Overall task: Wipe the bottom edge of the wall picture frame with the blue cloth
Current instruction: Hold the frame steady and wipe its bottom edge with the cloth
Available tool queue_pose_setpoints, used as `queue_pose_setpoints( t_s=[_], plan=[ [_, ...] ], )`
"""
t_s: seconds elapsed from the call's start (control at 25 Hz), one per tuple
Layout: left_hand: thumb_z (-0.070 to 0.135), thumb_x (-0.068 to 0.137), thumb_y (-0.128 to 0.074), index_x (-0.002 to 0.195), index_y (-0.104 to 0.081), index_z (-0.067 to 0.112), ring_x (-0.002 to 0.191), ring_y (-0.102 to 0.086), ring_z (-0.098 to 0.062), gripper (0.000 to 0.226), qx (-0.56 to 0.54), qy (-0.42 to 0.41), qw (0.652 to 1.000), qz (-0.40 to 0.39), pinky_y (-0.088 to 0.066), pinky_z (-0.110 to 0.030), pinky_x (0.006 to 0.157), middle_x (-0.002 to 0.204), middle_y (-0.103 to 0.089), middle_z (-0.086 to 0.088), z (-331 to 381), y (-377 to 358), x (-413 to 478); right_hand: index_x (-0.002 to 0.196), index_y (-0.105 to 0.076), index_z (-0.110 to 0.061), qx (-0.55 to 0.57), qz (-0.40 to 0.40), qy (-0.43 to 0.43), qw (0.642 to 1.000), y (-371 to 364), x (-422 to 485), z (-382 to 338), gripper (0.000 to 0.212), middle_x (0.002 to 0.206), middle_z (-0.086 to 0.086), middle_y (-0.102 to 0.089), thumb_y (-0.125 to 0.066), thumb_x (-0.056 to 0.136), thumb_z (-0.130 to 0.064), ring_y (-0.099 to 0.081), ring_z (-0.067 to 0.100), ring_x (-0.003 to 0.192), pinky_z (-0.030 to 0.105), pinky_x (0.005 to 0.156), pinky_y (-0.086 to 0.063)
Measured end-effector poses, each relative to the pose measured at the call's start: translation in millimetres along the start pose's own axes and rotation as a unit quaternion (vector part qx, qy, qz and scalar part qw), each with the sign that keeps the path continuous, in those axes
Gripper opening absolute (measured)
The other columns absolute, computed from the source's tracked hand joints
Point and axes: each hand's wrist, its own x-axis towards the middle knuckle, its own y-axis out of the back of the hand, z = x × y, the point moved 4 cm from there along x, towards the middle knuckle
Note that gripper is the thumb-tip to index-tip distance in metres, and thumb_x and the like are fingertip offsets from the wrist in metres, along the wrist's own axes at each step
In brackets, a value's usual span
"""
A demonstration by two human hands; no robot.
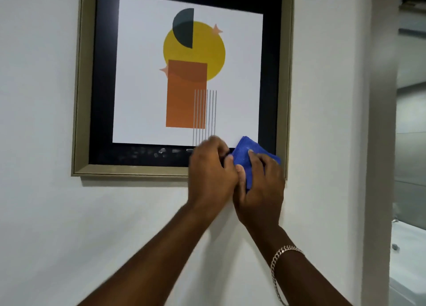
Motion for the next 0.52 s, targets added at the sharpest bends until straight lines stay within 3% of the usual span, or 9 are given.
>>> queue_pose_setpoints(
  t_s=[0.16,0.32,0.44,0.52],
  plan=[
    [0.009,0.082,-0.055,0.095,-0.061,0.005,0.096,-0.056,-0.034,0.015,0.191,-0.187,0.963,0.030,-0.043,-0.039,0.079,0.098,-0.064,-0.017,-10,46,64,0.128,-0.055,-0.009,-0.057,0.023,0.040,0.997,-9,-14,2,0.062,0.135,0.018,-0.054,-0.046,0.091,-0.058,-0.047,0.033,0.130,0.055,0.109,-0.039],
    [0.022,0.089,-0.045,0.112,-0.056,0.002,0.114,-0.050,-0.038,0.032,0.336,-0.281,0.898,-0.047,-0.045,-0.049,0.096,0.122,-0.056,-0.022,-44,71,108,0.126,-0.053,-0.014,-0.062,0.065,-0.046,0.995,-30,-3,-13,0.055,0.138,0.015,-0.052,-0.046,0.091,-0.056,-0.043,0.031,0.134,0.057,0.115,-0.030],
    [0.034,0.093,-0.038,0.139,-0.040,0.005,0.141,-0.033,-0.038,0.055,0.412,-0.361,0.828,-0.120,-0.030,-0.052,0.116,0.150,-0.039,-0.021,-66,78,118,0.125,-0.053,-0.017,-0.075,0.064,0.041,0.994,-37,-17,-7,0.048,0.140,0.015,-0.053,-0.047,0.092,-0.051,-0.041,0.031,0.137,0.057,0.117,-0.027],
    [0.043,0.095,-0.029,0.152,-0.023,0.010,0.151,-0.016,-0.032,0.065,0.455,-0.372,0.798,-0.133,-0.017,-0.052,0.122,0.162,-0.021,-0.015,-75,82,124,0.122,-0.054,-0.018,-0.067,0.083,0.033,0.994,-39,-14,-2,0.044,0.137,0.014,-0.055,-0.048,0.092,-0.050,-0.044,0.031,0.134,0.059,0.114,-0.030]
  ],
)
